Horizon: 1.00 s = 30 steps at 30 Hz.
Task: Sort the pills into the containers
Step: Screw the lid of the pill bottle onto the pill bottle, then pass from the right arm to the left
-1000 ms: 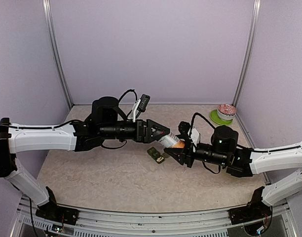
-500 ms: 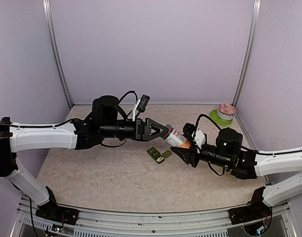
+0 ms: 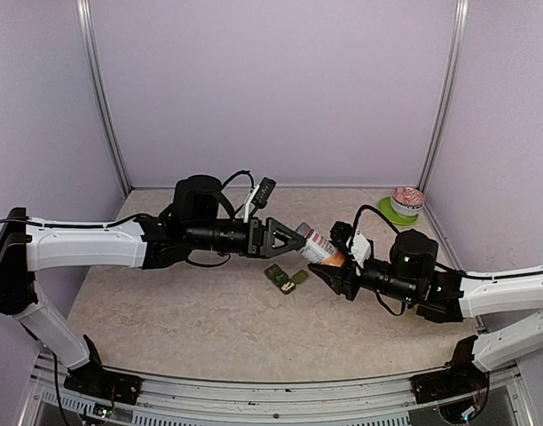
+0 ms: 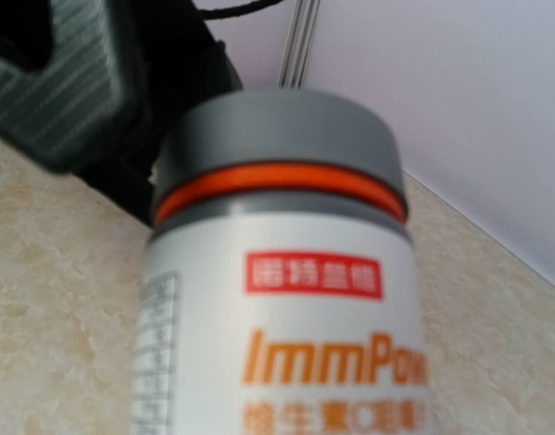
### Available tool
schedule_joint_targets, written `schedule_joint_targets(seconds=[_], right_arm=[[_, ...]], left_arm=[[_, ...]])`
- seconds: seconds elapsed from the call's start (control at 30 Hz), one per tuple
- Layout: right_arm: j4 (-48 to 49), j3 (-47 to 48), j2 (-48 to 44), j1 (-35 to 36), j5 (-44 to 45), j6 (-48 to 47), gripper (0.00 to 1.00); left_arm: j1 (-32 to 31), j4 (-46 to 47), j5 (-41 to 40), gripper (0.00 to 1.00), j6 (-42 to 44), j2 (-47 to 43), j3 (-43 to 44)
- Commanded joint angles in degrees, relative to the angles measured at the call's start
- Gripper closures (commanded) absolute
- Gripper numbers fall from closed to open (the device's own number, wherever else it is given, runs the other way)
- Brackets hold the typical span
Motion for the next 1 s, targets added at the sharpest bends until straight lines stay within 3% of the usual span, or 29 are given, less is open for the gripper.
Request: schedule_joint_targets(seconds=[0.0,0.1,0.2,0.7,0.83,0.97], right_arm=[[1.75,-0.62,-0.65,-0.23,-0.76,-0.65,1.00],[2.13,-0.76,-0.58,-0.18,-0.95,-0.92,1.00],[2.33,-0.82,-0.35,-0.17,-1.39,-1.15,1.00],[2.44,-0.35,0.86,-0.22,-3.58,-1.18,1.00],[2.37,-0.12,1.27,-0.24,-3.78,-1.07,1.00],[2.53,0.06,1.37,-0.24,-3.84,-0.78,1.00]], left_arm=[[0.70,1.74,1.89,0.26,-0.51,0.75,1.84],[1.04,2.20,2.41,0.29,-0.89,0.84,1.68],[1.48,3.04,3.26,0.40,-1.42,0.98,1.31],[1.95,3.07,4.24,0.36,-1.51,1.71,1.50],[1.95,3.00,4.36,0.39,-1.33,1.89,1.63],[1.95,2.82,4.95,0.50,-0.64,2.28,1.90]])
